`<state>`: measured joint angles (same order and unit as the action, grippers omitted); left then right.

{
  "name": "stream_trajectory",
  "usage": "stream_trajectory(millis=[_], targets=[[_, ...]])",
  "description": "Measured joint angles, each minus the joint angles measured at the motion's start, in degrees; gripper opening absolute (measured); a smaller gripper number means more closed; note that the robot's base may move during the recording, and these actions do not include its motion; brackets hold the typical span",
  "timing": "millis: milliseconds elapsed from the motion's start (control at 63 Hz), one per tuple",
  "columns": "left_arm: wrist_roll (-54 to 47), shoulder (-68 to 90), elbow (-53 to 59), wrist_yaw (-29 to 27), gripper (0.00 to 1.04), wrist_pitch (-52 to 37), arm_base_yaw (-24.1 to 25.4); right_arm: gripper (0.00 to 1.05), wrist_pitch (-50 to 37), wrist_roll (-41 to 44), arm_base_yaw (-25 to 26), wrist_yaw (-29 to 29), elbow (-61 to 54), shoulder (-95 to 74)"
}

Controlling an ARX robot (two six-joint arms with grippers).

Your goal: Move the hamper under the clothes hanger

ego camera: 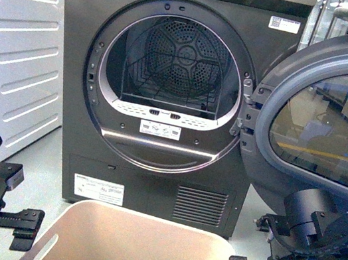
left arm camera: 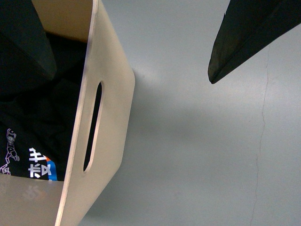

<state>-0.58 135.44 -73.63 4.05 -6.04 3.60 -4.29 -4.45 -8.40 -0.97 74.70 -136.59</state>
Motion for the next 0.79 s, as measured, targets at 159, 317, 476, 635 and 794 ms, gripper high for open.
stream_trajectory(millis=[159,317,476,635,794], targets=[[0.04,2.38,-3.15,0.63,0.98,0.07,-1.42,0.97,0.92,-0.42,-1.01,0.24,2.05,-1.55],[0.07,4.59,-5.16,0.59,0.98,0.52,-2.58,0.97,1.68,-0.87,-1.75,-0.04,3.69,-3.48],[-0.35,7.06,-7.41,-0.04,0.98,1.14,-3.23,0.97,2.64,-1.07,-2.58,-0.68,5.25,-5.6],[-1.03,8.41,-8.83,-0.92,0.98,1.31,-3.37,0.97,2.93,-1.92,-3.26,-1.16,5.88,-6.29],[-1.36,9.84,-10.75,-1.55,0.98,1.29,-3.41,0.76,3.1,-2.69,-4.07,-1.79,6.12,-6.34]])
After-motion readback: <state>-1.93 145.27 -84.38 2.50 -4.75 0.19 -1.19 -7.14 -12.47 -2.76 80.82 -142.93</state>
